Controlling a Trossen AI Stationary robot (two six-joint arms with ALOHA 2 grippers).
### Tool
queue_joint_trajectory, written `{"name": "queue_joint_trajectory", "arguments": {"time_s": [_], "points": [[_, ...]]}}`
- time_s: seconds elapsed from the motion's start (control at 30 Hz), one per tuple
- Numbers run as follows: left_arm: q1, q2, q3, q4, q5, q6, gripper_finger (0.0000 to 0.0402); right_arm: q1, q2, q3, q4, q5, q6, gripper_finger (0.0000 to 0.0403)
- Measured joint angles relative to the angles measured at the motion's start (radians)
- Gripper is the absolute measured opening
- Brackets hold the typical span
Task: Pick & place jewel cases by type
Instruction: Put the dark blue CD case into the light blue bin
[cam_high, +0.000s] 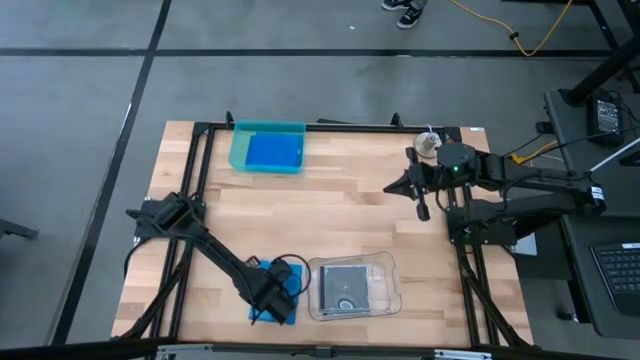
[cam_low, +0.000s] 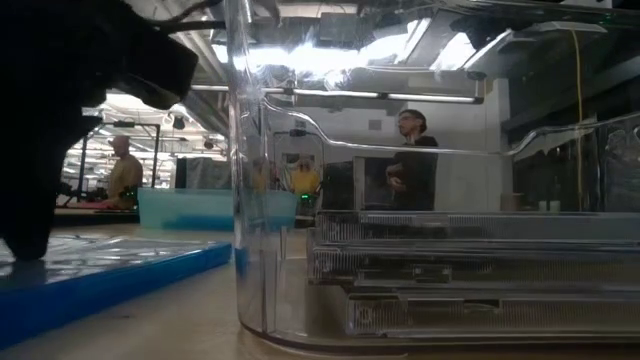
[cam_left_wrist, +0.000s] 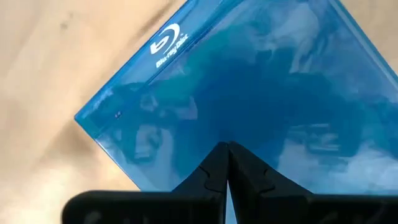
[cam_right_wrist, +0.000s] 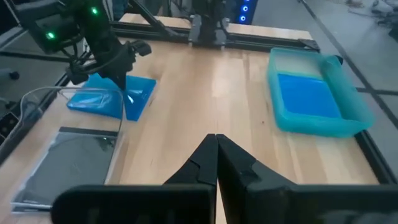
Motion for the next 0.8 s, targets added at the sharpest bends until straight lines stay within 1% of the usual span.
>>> {"name": "queue_joint_trajectory", "arguments": {"time_s": [0.2, 0.3, 0.43, 0.63, 0.8], "points": [[0.039, -0.075, -0.133, 0.064, -0.069, 0.064, 0.0002, -0.001, 0.0, 0.0, 0.0, 0.0, 0.067, 0.0007], [0.074, -0.123, -0.212, 0.082, -0.112, 0.092, 0.0002, -0.001, 0.0, 0.0, -0.001, 0.0, 0.073, 0.0007], [0.14, -0.195, -0.324, 0.147, -0.149, 0.151, 0.0002, 0.0, 0.0, 0.0, -0.001, 0.0, 0.074, 0.0007], [0.284, -0.273, -0.453, 0.289, -0.176, 0.333, 0.0002, -0.001, 0.0, 0.0, -0.006, 0.0, 0.074, 0.0007], [0.422, -0.279, -0.471, 0.421, -0.174, 0.528, 0.0002, 0.0, 0.0, 0.0, -0.051, 0.021, 0.074, 0.0007]]}}
